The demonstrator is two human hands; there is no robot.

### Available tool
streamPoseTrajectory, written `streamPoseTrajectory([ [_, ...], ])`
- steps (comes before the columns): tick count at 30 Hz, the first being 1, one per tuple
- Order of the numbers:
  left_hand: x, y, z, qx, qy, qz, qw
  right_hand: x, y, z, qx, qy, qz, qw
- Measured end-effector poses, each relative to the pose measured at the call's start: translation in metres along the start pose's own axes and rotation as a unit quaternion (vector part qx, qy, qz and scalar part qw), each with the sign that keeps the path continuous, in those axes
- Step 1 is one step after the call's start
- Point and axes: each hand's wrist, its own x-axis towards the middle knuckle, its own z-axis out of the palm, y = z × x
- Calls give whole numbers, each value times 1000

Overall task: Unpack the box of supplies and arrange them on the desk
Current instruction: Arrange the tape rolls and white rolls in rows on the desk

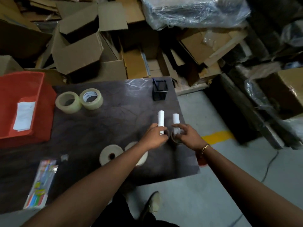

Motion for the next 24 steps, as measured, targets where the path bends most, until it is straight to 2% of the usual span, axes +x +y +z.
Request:
streamPoseTrajectory([
  [4,-31,-12,60,29,-24,9,999,-50,43,15,1,-25,-28,999],
  [9,-55,-41,103,61,-52,-43,996,-80,78,41,7,-60,-10,998],
  [17,-51,-49,113,63,-103,-57,991,-75,82,67,-44,-104,3,994],
  [24,-53,-57,110,57,-108,-49,991,-70,85,68,-59,-120,6,991],
])
